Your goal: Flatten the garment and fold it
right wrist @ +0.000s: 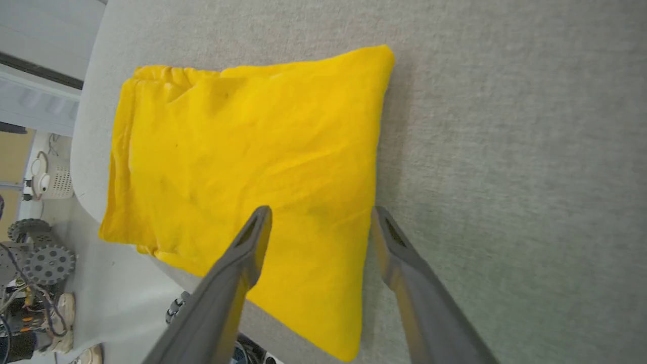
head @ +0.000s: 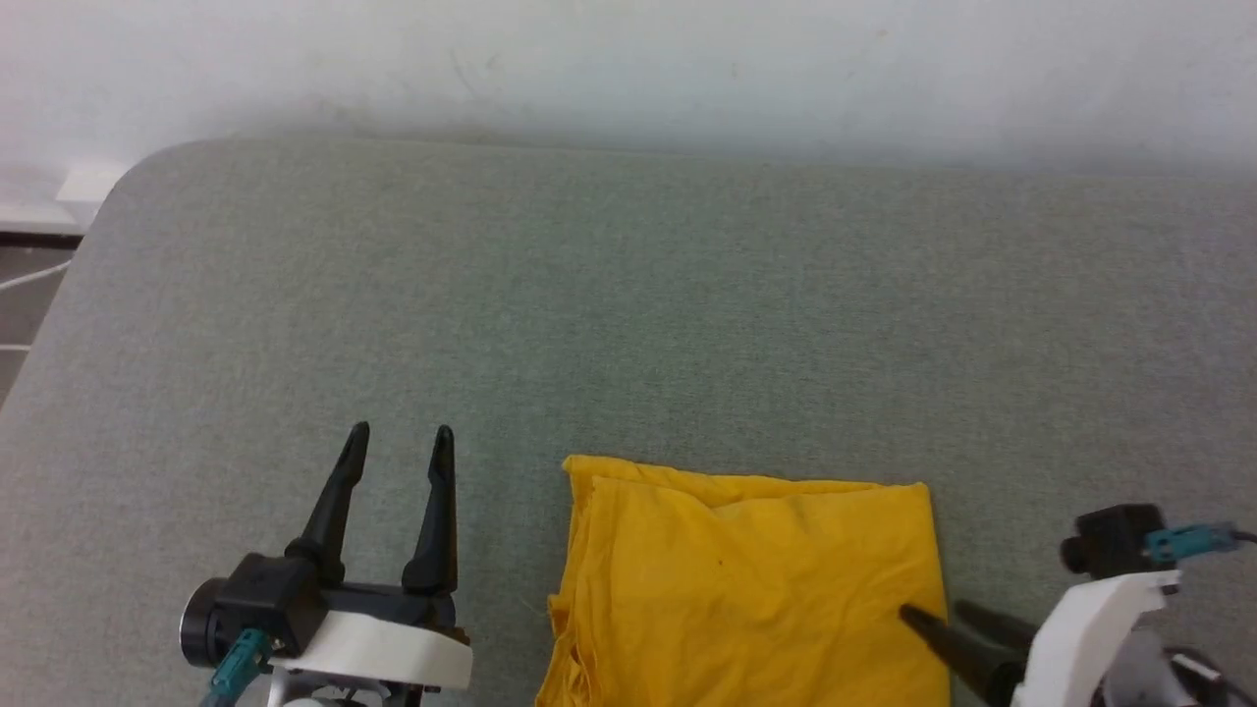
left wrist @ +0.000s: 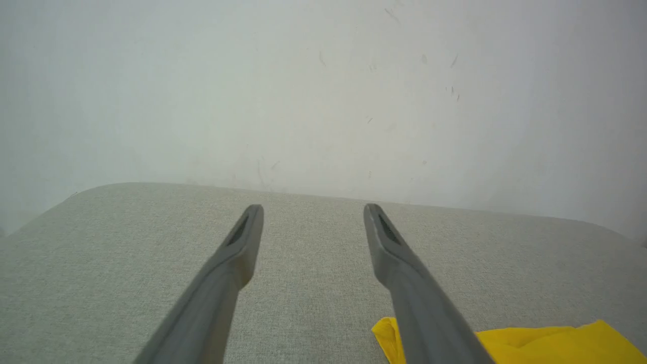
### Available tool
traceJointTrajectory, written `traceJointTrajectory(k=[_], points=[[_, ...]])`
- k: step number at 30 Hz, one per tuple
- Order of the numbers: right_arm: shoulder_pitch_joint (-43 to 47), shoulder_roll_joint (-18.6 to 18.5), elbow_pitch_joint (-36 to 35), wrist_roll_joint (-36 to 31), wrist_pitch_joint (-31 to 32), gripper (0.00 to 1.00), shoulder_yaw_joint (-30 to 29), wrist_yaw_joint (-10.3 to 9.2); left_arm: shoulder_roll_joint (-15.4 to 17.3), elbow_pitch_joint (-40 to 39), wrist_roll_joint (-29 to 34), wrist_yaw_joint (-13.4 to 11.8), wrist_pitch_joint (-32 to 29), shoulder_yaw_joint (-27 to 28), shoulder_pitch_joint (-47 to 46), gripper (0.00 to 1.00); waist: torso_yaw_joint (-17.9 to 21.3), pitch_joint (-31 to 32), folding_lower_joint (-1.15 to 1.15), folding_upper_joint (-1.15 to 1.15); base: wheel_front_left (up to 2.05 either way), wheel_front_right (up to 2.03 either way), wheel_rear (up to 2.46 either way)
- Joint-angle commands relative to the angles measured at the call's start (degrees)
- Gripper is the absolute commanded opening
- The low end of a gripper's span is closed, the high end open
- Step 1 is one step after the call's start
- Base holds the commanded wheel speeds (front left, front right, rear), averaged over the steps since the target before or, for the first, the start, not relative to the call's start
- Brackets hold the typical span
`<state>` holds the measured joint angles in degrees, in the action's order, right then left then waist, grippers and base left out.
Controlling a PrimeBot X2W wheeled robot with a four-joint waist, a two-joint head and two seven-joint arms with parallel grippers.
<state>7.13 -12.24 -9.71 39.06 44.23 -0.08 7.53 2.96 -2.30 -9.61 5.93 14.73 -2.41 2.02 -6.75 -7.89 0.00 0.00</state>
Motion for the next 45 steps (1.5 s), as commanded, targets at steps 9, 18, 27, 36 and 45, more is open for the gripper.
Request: traceJointTrajectory(k=[9,18,27,36,45], points=[[-4.51,2.97,10.63,-3.36,0.8,1.0,4.12,-0.04,-0.08,0.96,-0.08,0.02,0.27,-0.94,-2.25,1.0,-3.16,-2.51,0.0,0.0,0.0,0.0,0.0],[-7.65,1.98,16.25,-6.81,-2.14,0.0,9.74,-0.04,-0.08,1.48,-0.32,-0.2,0.27,-1.92,-3.0,1.0,-4.28,-2.4,0.0,0.0,0.0,0.0,0.0],[-12.1,-5.05,11.75,-19.4,-5.95,0.0,12.19,-0.04,-0.08,2.5,-1.0,-0.15,0.27,-4.16,-2.7,1.0,-0.6,0.14,0.0,0.0,0.0,0.0,0.0],[-19.0,-17.89,4.8,-28.94,-1.8,0.0,16.53,-0.04,-0.08,3.02,-0.99,0.07,0.27,-7.89,-4.96,1.0,8.93,-2.84,0.0,0.0,0.0,0.0,0.0],[-24.98,-34.4,3.76,-29.48,-4.32,0.0,15.36,-0.04,-0.08,2.81,0.61,0.43,0.27,-11.41,-14.28,1.0,16.4,-13.14,0.0,0.0,0.0,0.0,0.0]])
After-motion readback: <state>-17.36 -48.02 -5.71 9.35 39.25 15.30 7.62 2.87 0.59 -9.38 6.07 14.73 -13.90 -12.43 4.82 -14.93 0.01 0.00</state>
